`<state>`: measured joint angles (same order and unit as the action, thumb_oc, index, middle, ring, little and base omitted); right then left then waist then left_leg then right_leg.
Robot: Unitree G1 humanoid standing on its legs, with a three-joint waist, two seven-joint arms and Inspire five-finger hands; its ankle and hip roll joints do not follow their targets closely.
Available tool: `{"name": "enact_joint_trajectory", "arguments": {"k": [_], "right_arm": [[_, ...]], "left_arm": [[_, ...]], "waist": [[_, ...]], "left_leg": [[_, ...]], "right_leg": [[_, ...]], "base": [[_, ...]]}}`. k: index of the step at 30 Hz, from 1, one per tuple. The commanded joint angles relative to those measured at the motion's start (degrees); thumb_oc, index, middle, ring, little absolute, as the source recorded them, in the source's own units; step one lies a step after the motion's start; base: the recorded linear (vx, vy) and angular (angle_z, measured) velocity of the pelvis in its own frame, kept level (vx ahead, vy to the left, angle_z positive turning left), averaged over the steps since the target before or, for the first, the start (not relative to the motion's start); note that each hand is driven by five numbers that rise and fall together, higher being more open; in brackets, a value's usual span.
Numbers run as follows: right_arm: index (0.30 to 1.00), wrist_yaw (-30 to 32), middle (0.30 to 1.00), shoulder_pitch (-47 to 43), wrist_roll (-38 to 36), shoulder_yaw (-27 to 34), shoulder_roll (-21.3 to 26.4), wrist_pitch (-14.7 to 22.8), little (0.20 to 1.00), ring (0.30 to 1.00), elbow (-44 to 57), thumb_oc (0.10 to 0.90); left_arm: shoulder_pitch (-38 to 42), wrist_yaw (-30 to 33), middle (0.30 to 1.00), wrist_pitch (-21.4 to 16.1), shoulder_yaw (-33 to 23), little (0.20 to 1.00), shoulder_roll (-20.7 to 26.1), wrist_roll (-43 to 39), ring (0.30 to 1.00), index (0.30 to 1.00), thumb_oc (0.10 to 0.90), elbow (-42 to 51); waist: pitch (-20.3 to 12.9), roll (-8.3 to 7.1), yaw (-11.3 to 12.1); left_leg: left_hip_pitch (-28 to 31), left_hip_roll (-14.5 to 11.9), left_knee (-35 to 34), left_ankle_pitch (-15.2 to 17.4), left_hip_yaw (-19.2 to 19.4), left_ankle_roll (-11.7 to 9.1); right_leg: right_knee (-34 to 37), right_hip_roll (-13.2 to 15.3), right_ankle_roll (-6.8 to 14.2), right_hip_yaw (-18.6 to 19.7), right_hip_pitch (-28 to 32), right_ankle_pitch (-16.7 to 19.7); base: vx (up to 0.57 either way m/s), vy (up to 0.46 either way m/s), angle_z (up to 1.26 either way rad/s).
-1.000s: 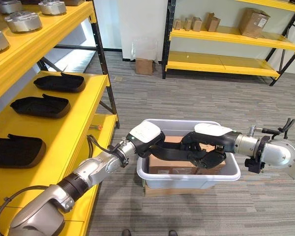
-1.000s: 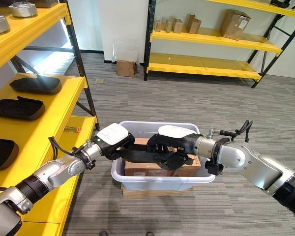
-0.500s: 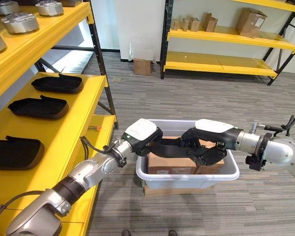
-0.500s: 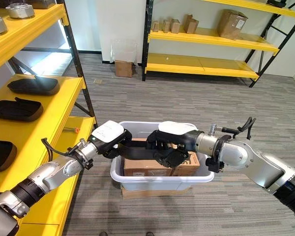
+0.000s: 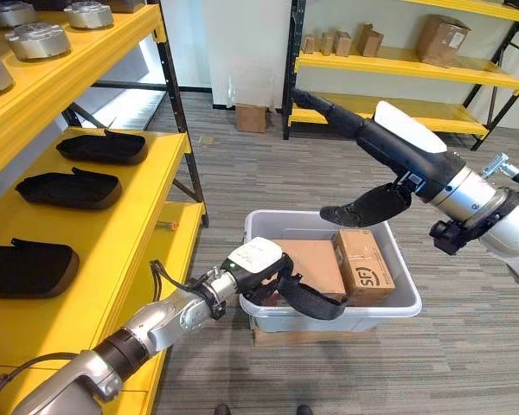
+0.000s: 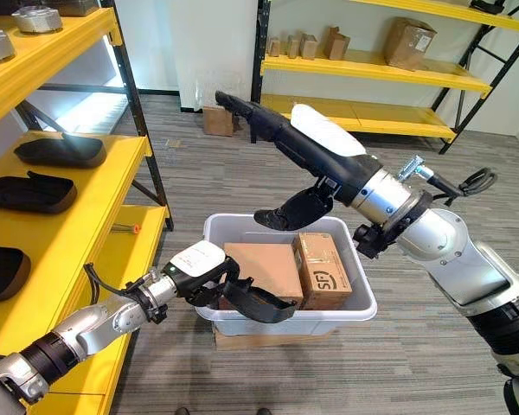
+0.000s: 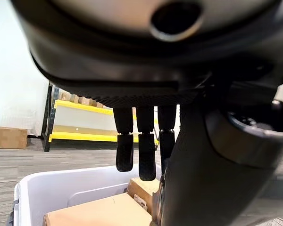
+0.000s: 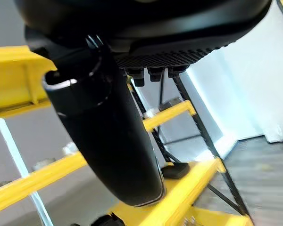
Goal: Move parts from the plastic box to the shelf.
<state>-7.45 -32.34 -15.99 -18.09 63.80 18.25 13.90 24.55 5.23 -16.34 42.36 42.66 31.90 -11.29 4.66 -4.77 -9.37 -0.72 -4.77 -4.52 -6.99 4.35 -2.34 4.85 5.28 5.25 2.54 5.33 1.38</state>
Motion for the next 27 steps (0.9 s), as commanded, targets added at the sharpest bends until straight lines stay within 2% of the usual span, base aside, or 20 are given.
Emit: {"name": "enact_joint_trajectory", "arguments": {"k": [1,13,17,27], "right_arm": [[1.0,5.0,1.0,-0.2,-5.9,8.1,-0.9,3.6,1.0,1.0,1.4,0.9],[1.0,3.5,1.0,12.3,-4.2,17.6,-2.7,3.3,1.0,1.0,3.7,0.9],[1.0,3.8,1.0,18.5,-3.0,22.6,-4.8,3.4,1.0,1.0,2.8,0.9],[1.0,3.0,1.0,25.3,-1.8,27.8,-7.9,2.8,1.0,1.0,2.2,0.9]], "left_arm": [[2.7,4.4,0.3,-2.8,-6.0,0.3,0.2,-3.7,0.3,0.3,0.4,3.3],[-2.6,4.4,0.3,-2.9,-12.0,0.3,1.2,-4.0,0.3,0.3,0.4,4.4],[-6.0,5.6,0.3,-2.9,-17.1,0.3,2.0,-4.4,0.3,0.3,0.4,6.6],[-9.5,8.0,0.3,-2.2,-24.9,0.3,1.9,-4.8,0.3,0.3,0.4,8.5]], "waist": [[-7.1,0.04,1.8],[-7.1,0.92,1.0],[-7.2,1.21,0.8],[-7.3,1.39,0.4]], "left_leg": [[3.7,-6.5,2.7,8.4,-0.7,-3.2],[3.9,-6.4,2.7,8.9,-0.3,-3.2],[4.1,-6.3,2.4,8.8,-0.1,-3.2],[3.9,-6.2,2.3,8.8,0.2,-3.2]], "right_leg": [[-4.0,4.8,4.3,-1.4,-3.2,-4.8],[-4.0,4.8,4.3,-0.8,-3.4,-5.1],[-3.7,4.8,4.3,-0.6,-3.2,-5.0],[-3.3,4.9,4.3,-0.1,-3.5,-4.7]], "base": [[0.0,0.0,0.0],[0.0,0.0,-0.01],[-0.01,-0.004,-0.02],[0.0,-0.001,-0.05]]}}
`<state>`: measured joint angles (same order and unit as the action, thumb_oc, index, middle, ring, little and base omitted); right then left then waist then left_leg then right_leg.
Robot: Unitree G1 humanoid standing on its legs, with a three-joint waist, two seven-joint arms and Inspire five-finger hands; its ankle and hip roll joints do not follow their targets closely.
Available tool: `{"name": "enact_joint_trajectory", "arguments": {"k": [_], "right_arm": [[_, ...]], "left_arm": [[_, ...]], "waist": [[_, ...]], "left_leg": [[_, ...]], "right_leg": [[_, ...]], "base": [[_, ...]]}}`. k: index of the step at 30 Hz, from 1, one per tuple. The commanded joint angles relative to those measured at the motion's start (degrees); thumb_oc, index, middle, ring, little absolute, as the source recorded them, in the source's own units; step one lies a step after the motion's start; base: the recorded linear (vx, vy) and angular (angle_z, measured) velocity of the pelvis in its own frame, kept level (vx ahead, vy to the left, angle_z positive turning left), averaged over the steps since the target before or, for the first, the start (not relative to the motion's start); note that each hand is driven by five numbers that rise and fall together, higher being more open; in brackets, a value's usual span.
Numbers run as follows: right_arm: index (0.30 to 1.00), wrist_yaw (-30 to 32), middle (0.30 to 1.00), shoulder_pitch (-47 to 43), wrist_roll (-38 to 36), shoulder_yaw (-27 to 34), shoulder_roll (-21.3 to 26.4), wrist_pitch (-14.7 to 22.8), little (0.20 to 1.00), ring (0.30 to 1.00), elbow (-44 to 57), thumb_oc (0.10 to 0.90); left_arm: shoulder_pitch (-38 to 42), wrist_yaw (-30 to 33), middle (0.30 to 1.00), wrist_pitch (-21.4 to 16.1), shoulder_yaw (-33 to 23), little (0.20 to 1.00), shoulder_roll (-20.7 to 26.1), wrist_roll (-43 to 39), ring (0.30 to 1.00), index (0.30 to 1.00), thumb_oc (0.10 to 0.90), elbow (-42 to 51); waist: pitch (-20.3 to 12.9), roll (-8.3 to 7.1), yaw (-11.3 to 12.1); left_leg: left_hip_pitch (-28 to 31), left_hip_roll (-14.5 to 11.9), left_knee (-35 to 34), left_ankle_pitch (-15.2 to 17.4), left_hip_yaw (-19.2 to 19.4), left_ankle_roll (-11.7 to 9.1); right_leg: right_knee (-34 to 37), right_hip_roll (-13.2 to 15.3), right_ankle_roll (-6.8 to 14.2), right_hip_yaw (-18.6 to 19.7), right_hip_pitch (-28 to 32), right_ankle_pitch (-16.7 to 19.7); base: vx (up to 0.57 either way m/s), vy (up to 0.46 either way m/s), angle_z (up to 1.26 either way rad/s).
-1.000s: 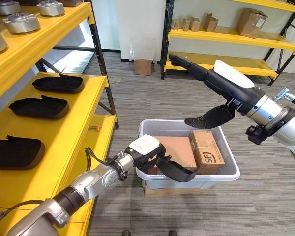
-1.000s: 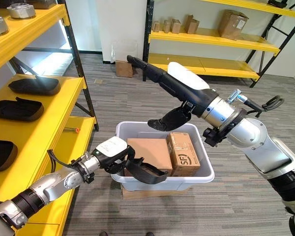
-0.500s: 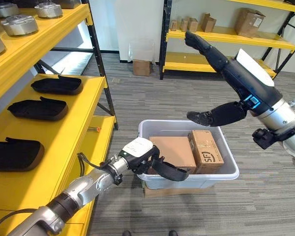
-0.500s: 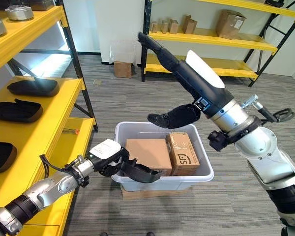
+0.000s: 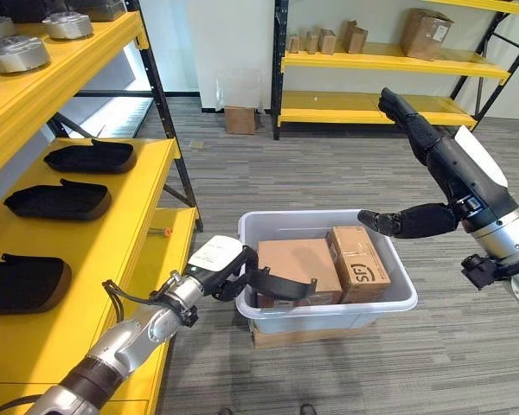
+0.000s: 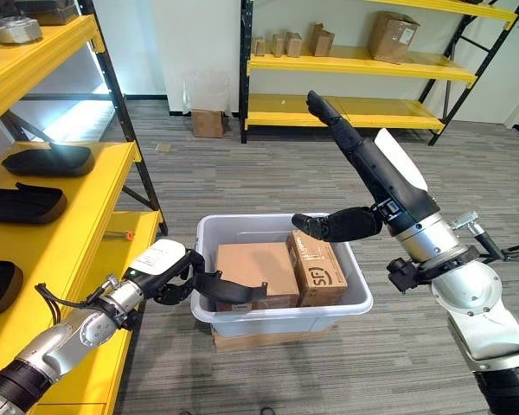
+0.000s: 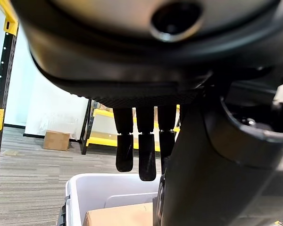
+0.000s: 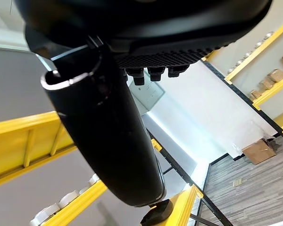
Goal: Move parts from the plastic box to the shelf.
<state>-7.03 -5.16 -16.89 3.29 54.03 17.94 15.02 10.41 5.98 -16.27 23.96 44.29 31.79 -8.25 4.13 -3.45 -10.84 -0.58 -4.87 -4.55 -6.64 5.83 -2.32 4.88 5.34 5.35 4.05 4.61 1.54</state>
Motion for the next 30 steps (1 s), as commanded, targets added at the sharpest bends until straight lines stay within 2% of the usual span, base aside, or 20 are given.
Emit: {"name": "enact_joint_trajectory", "arguments": {"k": [1,19,30], "right_arm": [[1.0,2.6,1.0,-1.6,-0.8,6.7,1.6,3.1,1.0,1.0,0.9,0.9],[1.0,1.7,1.0,0.8,-1.0,9.7,-0.8,2.7,1.0,1.0,0.1,0.9],[1.0,0.4,1.0,-0.1,-2.9,8.3,-2.2,2.2,1.0,1.0,0.4,0.9]], "left_arm": [[4.5,7.5,0.3,-2.1,-7.4,0.3,0.1,-5.0,0.3,0.3,0.4,5.7],[0.3,9.7,0.3,-2.3,-16.2,0.3,-1.2,-5.4,0.3,0.3,0.4,9.7],[-1.1,10.5,0.3,-2.3,-19.9,0.3,-1.2,-5.6,0.3,0.3,0.4,11.4]], "waist": [[-6.8,0.07,1.9],[-6.8,-0.01,2.1],[-6.7,0.18,2.5]], "left_leg": [[3.8,-6.1,2.3,8.4,-1.2,-3.2],[3.9,-6.0,2.2,8.5,-1.2,-3.1],[3.7,-6.1,2.3,8.4,-1.5,-3.1]], "right_leg": [[-3.3,4.8,4.2,-1.6,-2.8,-4.8],[-3.2,4.8,4.0,-1.3,-3.0,-4.8],[-3.2,4.8,3.8,-1.5,-2.8,-4.9]], "base": [[0.0,0.0,0.0],[0.0,0.0,0.0],[0.0,0.0,0.0]]}}
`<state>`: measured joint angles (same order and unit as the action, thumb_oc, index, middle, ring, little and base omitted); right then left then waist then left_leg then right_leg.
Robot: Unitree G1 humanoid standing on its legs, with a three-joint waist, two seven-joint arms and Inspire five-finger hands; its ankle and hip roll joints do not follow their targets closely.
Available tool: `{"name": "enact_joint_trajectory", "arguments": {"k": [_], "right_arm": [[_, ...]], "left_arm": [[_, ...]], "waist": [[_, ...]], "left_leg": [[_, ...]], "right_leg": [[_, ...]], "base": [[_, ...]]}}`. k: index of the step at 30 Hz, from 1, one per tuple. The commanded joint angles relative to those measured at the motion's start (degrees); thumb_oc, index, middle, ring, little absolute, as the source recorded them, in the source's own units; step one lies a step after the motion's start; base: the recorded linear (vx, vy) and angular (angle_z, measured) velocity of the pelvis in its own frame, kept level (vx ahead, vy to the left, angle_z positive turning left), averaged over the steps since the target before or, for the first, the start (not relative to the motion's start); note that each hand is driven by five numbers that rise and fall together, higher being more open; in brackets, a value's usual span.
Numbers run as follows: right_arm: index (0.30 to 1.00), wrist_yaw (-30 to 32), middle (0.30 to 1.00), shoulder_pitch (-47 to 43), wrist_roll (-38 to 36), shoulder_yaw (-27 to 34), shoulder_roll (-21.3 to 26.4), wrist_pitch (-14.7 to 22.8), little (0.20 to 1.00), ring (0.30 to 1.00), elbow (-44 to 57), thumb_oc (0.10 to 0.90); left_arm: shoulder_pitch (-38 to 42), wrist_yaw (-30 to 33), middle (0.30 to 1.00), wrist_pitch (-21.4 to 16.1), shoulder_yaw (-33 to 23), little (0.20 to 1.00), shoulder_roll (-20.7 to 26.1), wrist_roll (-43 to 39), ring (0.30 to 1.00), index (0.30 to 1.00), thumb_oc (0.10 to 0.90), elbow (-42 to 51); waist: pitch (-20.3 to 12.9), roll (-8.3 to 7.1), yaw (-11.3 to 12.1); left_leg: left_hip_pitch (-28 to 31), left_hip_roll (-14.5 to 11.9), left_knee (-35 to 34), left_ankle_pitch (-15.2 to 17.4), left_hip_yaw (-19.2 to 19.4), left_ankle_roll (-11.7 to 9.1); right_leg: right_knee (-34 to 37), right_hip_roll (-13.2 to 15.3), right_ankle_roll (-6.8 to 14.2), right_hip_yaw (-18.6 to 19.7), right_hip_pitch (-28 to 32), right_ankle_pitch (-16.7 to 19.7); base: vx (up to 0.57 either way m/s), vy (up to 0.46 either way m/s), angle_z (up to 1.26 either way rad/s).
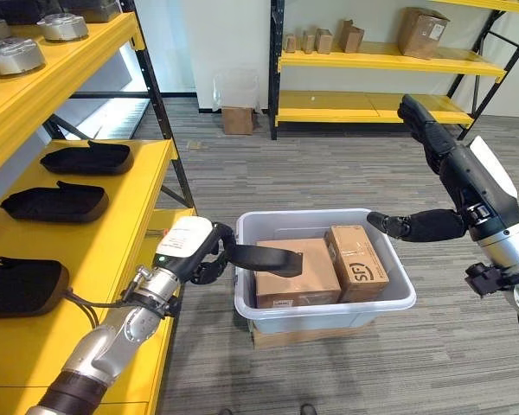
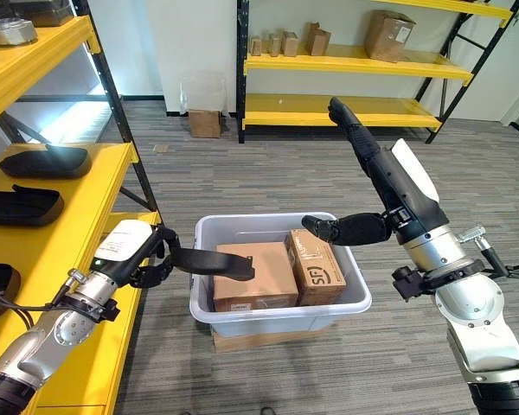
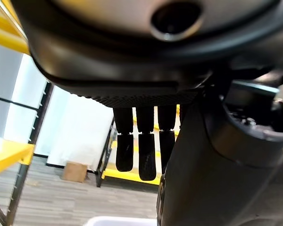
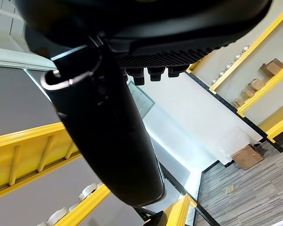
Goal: Move parts from the plastic box to the shelf.
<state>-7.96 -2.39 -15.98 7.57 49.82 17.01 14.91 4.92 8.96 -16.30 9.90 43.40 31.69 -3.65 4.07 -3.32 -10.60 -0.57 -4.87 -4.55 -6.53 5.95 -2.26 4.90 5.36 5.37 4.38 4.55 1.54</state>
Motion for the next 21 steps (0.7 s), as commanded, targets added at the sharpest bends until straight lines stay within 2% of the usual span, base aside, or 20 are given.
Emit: {"name": "enact_joint_trajectory", "arguments": {"k": [1,21], "right_arm": [[1.0,1.0,1.0,-2.9,-4.0,3.6,1.9,3.0,1.0,1.0,0.7,0.9],[1.0,-1.4,1.0,-3.1,-4.5,0.0,-0.7,1.9,1.0,1.0,0.9,0.9]], "left_arm": [[4.3,7.7,0.3,-2.3,-6.1,0.3,-0.4,-5.5,0.3,0.3,0.4,7.0],[1.2,9.2,0.3,-2.5,-12.6,0.3,-1.2,-6.0,0.3,0.3,0.4,9.8]], "waist": [[-6.7,0.05,2.5],[-5.8,0.59,3.6]], "left_leg": [[3.7,-6.1,2.3,8.3,-1.6,-3.2],[3.6,-6.0,2.7,8.3,-2.5,-3.2]], "right_leg": [[-3.3,4.8,3.8,-1.9,-2.7,-5.0],[-3.8,5.0,3.3,-2.9,-1.9,-5.9]], "base": [[0.0,0.0,0.0],[0.0,0.0,0.0]]}}
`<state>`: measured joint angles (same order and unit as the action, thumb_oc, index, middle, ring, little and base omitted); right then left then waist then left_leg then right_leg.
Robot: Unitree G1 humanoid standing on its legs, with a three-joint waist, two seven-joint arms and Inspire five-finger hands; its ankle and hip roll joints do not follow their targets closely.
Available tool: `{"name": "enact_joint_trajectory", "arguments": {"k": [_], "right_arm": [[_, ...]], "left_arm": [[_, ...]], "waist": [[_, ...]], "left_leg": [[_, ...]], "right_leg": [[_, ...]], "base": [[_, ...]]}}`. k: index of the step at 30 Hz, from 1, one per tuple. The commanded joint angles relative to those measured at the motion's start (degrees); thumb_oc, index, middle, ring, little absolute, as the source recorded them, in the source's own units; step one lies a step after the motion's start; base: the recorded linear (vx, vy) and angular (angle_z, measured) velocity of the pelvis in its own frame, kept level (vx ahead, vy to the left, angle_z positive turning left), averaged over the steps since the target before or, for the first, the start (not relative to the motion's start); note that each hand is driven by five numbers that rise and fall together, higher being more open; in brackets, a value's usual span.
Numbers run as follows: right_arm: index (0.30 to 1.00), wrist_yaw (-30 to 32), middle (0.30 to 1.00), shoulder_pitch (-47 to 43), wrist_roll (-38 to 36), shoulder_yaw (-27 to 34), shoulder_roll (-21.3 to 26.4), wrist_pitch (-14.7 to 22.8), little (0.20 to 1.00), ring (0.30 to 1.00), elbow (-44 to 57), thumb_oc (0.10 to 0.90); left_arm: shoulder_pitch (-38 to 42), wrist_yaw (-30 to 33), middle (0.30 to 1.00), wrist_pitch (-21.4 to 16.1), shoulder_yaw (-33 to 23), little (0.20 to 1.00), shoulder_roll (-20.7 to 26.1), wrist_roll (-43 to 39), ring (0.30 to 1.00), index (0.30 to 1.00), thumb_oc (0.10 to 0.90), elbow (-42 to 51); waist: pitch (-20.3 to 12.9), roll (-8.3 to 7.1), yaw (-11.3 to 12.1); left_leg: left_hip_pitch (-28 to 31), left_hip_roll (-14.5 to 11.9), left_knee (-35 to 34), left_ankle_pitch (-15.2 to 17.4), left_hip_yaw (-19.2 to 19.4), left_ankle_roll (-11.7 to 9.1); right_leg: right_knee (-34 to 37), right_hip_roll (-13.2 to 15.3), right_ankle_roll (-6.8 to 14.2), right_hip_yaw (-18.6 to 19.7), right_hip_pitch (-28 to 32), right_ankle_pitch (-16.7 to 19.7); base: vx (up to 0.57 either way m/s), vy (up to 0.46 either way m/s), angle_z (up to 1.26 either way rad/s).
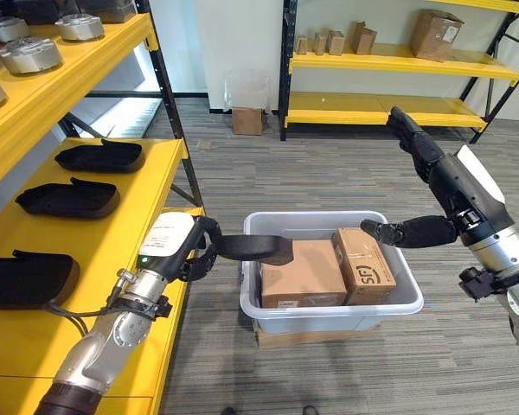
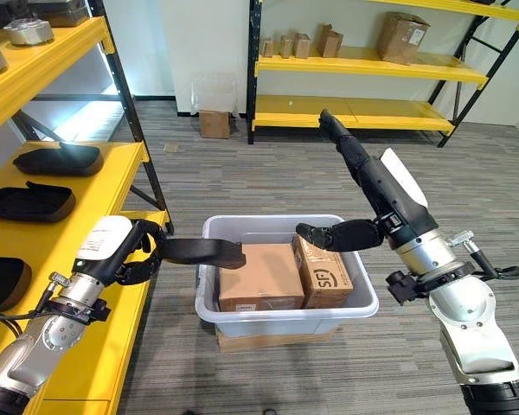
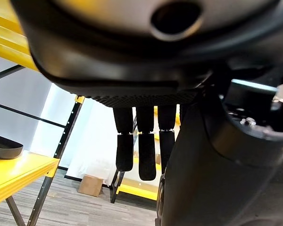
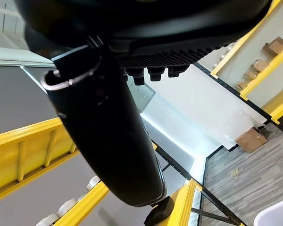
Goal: Move parts from the plastic box to the shelf.
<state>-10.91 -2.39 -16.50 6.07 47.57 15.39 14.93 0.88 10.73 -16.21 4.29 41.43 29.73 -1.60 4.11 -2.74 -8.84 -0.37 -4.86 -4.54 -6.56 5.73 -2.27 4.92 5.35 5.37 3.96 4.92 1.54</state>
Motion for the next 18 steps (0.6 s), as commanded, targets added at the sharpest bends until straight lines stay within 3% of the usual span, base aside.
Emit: {"name": "enact_joint_trajectory", "arguments": {"k": [1,18], "right_arm": [[1.0,1.5,1.0,-3.0,-3.9,1.4,1.4,3.5,1.0,1.0,0.8,0.9],[1.0,0.6,1.0,-0.4,-4.2,2.3,-1.3,2.8,1.0,1.0,-0.1,0.9]], "left_arm": [[5.1,7.5,0.3,-2.6,-7.3,0.3,0.8,-4.1,0.3,0.3,0.4,8.1],[0.7,7.8,0.3,-3.0,-14.6,0.3,1.1,-4.9,0.3,0.3,0.4,13.2]], "waist": [[-5.8,0.08,1.9],[-5.2,1.66,2.4]], "left_leg": [[3.4,-6.0,2.8,8.3,-2.4,-3.2],[3.0,-6.5,3.2,7.7,-3.7,-3.5]], "right_leg": [[-3.9,5.0,3.3,-2.6,-2.3,-6.0],[-5.7,4.2,2.2,-3.6,-1.9,-7.7]], "base": [[0.0,0.0,0.0],[0.0,-0.019,0.05]]}}
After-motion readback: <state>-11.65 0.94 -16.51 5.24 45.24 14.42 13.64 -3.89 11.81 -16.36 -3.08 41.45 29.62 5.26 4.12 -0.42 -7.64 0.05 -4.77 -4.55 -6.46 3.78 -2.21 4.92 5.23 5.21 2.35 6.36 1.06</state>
